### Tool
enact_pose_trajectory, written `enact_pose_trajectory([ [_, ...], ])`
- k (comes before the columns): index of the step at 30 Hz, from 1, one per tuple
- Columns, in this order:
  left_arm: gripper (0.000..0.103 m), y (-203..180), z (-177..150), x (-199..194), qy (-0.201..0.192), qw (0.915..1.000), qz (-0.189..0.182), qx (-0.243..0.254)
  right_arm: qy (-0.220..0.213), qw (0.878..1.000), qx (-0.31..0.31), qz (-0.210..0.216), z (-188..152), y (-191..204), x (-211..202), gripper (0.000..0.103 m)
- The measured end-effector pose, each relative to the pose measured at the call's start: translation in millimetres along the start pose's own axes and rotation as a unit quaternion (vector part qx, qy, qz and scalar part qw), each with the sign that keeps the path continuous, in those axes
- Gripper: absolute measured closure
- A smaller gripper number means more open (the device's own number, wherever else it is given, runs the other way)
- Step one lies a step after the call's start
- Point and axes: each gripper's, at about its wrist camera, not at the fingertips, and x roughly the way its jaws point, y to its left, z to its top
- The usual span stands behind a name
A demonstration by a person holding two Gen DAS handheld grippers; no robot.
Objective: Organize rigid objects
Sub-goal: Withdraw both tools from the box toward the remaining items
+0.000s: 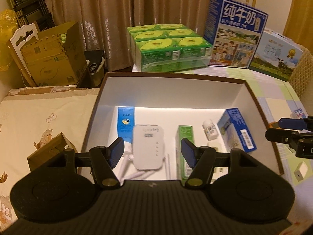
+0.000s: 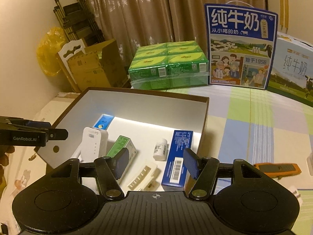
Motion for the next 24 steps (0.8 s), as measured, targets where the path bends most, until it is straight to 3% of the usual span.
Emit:
enact_pose_trajectory([
  [24, 0.043, -104.3, -57.1, -37.3, 0.018, 0.9975, -0.064, 0.024, 0.009, 1.0, 0.02, 0.016, -56.7, -37.9, -81.7, 0.044],
])
